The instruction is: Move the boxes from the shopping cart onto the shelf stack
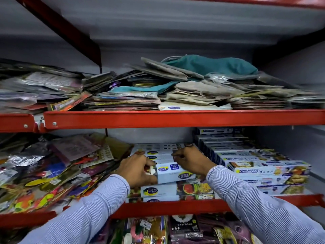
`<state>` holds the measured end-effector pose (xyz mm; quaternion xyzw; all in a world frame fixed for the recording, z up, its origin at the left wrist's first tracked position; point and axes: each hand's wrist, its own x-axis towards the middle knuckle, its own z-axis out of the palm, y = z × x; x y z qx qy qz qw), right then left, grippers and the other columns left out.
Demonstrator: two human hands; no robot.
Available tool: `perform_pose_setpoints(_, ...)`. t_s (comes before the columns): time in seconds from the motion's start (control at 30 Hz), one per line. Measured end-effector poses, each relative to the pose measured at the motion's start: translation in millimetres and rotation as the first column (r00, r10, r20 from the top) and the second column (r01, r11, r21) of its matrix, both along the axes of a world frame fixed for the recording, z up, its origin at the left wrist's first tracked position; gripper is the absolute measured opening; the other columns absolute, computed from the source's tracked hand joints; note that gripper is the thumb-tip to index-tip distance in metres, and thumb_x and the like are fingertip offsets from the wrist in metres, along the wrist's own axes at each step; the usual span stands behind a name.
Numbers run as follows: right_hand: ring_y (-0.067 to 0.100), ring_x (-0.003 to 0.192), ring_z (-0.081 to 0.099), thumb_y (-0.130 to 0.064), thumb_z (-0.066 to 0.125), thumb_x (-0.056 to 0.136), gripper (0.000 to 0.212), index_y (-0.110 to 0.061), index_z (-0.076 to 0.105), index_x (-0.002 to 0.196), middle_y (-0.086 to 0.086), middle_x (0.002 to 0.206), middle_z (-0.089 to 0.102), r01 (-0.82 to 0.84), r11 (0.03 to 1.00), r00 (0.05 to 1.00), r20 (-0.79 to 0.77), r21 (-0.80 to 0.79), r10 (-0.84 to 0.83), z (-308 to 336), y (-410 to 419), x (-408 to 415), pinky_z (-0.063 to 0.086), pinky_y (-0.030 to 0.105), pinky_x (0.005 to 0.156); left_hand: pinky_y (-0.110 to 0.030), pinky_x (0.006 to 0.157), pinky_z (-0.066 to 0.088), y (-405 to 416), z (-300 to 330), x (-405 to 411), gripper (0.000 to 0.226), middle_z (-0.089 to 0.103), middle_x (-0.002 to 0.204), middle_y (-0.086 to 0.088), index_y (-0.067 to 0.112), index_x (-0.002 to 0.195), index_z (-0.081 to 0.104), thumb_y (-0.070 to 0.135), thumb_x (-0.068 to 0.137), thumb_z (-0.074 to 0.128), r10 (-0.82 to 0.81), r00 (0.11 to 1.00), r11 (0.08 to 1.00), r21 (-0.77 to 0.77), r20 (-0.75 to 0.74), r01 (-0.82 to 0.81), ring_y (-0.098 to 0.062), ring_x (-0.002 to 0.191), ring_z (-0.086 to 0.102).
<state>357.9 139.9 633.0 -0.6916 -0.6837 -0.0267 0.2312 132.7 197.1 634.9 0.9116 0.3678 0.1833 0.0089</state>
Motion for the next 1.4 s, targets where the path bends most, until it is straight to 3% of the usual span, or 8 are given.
perform_pose_setpoints(0.1, 0.030, 0.096, 0.068, -0.050, 0.041, 0.096, 0.047, -0.015, 0.065, 0.117, 0.015, 0.108, 0.073, -0.025, 0.996, 0.996, 0.083, -0.083, 0.032, -7, -14, 3, 0.054, 0.035, 0.083, -0.026, 0.068, 0.047, 10, -7, 14, 0.052, 0.075, 0.096, 0.009, 0.036, 0.117, 0.071, 0.051, 0.068, 0.078, 0.006, 0.999, 1.000, -0.001, 0.051, -0.006, -0.017, 0.084, 0.068)
perform_pose_setpoints(0.2, 0.029, 0.120, 0.057, -0.056, 0.040, 0.096, 0.058, -0.015, 0.050, 0.136, 0.011, 0.135, 0.060, -0.002, 0.989, 0.983, 0.179, -0.147, 0.029, -18, -23, 4, 0.046, 0.036, 0.092, -0.030, 0.078, 0.051, 22, -24, 24, 0.056, 0.063, 0.101, 0.007, 0.031, 0.121, 0.070, 0.048, 0.068, 0.079, -0.022, 0.996, 0.999, -0.022, 0.082, 0.024, -0.020, 0.100, 0.064)
perform_pose_setpoints(0.43, 0.024, 0.139, 0.039, -0.036, 0.047, 0.099, 0.052, -0.016, 0.036, 0.146, 0.006, 0.154, 0.039, 0.003, 0.996, 0.981, 0.193, -0.086, 0.014, -39, -28, 2, 0.035, 0.035, 0.110, -0.041, 0.093, 0.038, 25, -56, 23, 0.047, 0.058, 0.116, 0.006, 0.033, 0.121, 0.068, 0.054, 0.079, 0.068, -0.018, 0.995, 0.990, 0.141, 0.095, 0.005, -0.020, 0.121, 0.045)
perform_pose_setpoints(0.63, 0.022, 0.131, 0.050, -0.025, 0.053, 0.097, 0.045, -0.023, 0.044, 0.141, 0.002, 0.146, 0.051, 0.008, 0.999, 0.990, 0.140, -0.046, -0.001, -45, -22, 8, 0.044, 0.036, 0.106, -0.041, 0.099, 0.039, 26, -63, 20, 0.046, 0.059, 0.129, 0.007, 0.036, 0.123, 0.067, 0.057, 0.081, 0.062, -0.058, 0.988, 0.992, 0.122, 0.144, 0.041, -0.019, 0.125, 0.047)
perform_pose_setpoints(0.83, 0.021, 0.130, 0.052, -0.014, 0.051, 0.097, 0.048, -0.024, 0.041, 0.143, 0.003, 0.149, 0.047, -0.008, 1.000, 0.983, 0.182, -0.014, 0.010, -50, -24, 11, 0.045, 0.038, 0.106, -0.046, 0.104, 0.033, 29, -71, 16, 0.064, 0.054, 0.136, 0.011, 0.040, 0.130, 0.060, 0.068, 0.080, 0.031, -0.062, 0.993, 0.987, 0.155, 0.104, 0.045, -0.019, 0.130, 0.041)
perform_pose_setpoints(1.03, 0.017, 0.151, 0.005, -0.031, 0.029, 0.103, 0.053, -0.018, 0.016, 0.152, -0.002, 0.162, 0.014, 0.057, 0.971, 0.942, 0.310, 0.232, -0.129, -82, -33, 3, 0.003, 0.043, 0.122, -0.061, 0.117, 0.014, 23, -100, 10, 0.051, 0.045, 0.152, -0.008, 0.023, 0.147, 0.042, 0.044, 0.101, 0.035, 0.009, 0.995, 0.931, 0.361, 0.095, -0.043, -0.034, 0.144, 0.032)
perform_pose_setpoints(1.2, 0.017, 0.151, -0.007, -0.037, 0.021, 0.103, 0.057, -0.017, 0.006, 0.153, -0.002, 0.163, 0.000, 0.212, 0.941, 0.917, 0.278, 0.266, -0.285, -105, -29, -2, -0.001, 0.048, 0.120, -0.069, 0.116, 0.010, 23, -113, 14, 0.057, 0.030, 0.160, -0.014, 0.010, 0.152, 0.029, 0.033, 0.101, 0.027, 0.094, 0.994, 0.916, 0.386, 0.062, -0.111, -0.036, 0.150, 0.016)
perform_pose_setpoints(1.4, 0.017, 0.151, -0.007, -0.041, 0.019, 0.102, 0.059, -0.020, -0.002, 0.153, -0.004, 0.163, -0.006, 0.197, 0.921, 0.924, 0.251, 0.335, -0.289, -95, -35, -10, -0.004, 0.048, 0.120, -0.070, 0.115, 0.014, 6, -99, 11, 0.061, 0.017, 0.164, -0.016, 0.004, 0.153, 0.023, 0.036, 0.101, 0.026, 0.052, 0.990, 0.897, 0.429, 0.130, -0.103, -0.035, 0.152, 0.007)
